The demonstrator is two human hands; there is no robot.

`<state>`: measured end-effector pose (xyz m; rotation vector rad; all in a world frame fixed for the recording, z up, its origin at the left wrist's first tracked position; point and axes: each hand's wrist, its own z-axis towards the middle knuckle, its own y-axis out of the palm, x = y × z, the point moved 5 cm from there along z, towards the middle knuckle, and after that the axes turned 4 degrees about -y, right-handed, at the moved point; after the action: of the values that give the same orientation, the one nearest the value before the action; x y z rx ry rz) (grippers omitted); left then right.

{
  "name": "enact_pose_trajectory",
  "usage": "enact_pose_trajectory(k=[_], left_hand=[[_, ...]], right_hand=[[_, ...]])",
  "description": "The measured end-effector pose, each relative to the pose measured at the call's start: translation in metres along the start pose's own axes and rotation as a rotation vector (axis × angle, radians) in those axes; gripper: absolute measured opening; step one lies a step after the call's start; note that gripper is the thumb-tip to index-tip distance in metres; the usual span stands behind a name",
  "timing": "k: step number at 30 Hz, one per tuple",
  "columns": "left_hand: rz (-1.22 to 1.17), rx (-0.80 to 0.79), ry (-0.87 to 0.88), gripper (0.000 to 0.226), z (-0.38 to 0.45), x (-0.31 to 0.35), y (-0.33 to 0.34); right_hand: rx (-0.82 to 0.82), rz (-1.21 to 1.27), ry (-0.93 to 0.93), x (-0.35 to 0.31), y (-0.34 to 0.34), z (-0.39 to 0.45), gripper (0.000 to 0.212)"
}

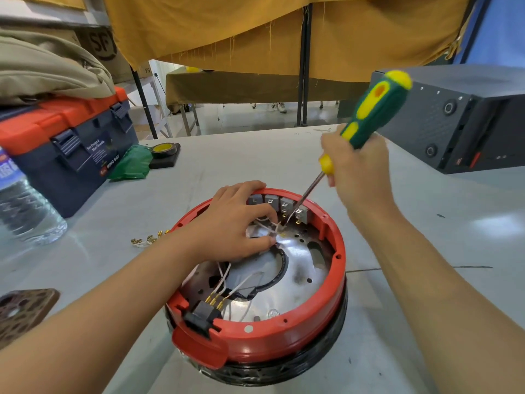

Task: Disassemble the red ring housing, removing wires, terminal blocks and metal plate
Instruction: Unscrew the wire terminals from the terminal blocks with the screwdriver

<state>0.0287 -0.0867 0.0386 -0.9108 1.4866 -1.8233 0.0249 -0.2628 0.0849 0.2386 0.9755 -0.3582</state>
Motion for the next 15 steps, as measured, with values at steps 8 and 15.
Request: enact_pose_trajectory(k=[8,15], left_hand=[[-0.017,0.01,0.012,0.03,0.0028,-0.001,0.0012],[-0.039,0.003,-0.004,0.029,0.0027,0.0,-0.0017]], right_hand=[[-0.009,0.024,-0.023,0.0031,-0.0097,-0.0036,0.024],[-0.004,0.065,-0.067,-0.0011,-0.012,-0.0064,0.027]])
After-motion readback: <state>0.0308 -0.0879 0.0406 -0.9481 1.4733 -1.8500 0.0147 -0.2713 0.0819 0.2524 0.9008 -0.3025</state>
